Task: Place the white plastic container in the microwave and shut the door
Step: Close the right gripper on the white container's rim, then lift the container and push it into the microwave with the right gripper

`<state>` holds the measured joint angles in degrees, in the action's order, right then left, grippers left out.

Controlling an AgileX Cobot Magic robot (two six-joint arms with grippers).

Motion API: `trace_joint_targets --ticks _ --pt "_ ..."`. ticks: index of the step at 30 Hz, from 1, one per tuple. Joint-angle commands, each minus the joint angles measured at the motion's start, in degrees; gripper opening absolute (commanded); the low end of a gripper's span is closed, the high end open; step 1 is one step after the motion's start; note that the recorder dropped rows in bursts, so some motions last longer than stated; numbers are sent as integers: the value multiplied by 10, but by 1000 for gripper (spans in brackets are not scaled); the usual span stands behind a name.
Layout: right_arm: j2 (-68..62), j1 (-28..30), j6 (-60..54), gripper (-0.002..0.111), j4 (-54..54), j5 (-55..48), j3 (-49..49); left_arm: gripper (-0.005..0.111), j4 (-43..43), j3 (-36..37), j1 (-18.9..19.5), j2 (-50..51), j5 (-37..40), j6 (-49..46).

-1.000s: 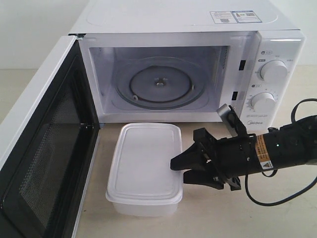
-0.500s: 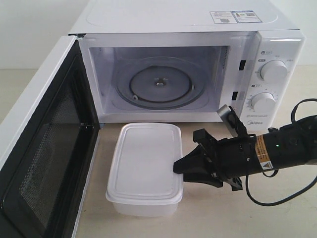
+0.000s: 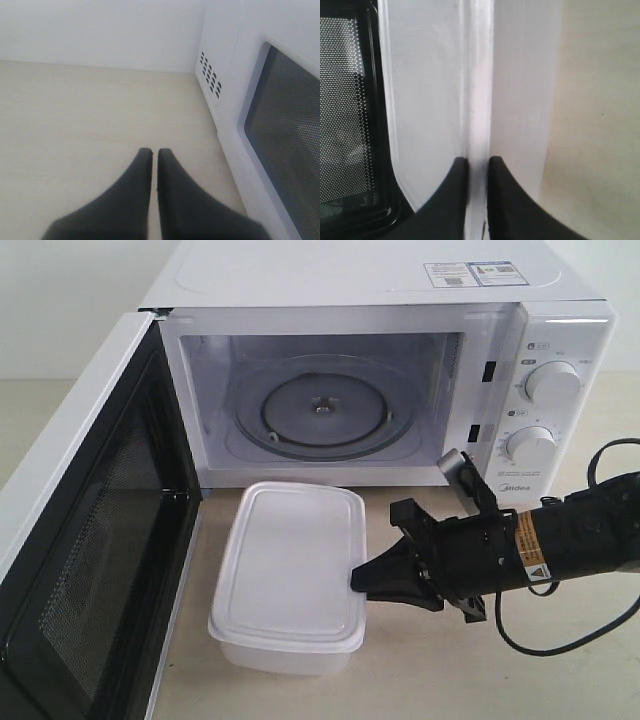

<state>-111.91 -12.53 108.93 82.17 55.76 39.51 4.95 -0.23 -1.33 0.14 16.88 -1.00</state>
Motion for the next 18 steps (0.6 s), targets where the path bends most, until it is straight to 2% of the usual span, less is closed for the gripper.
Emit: trace_joint_targets --ticks 1,8,18 --pt "0 -1 -23 0 7 16 1 4 -1 2 1 -1 1 -1" --pt "16 -1 -47 0 -6 23 1 4 -1 2 1 -1 1 -1" --pt "62 -3 -66 0 -145 22 1 4 -1 2 1 -1 1 -1"
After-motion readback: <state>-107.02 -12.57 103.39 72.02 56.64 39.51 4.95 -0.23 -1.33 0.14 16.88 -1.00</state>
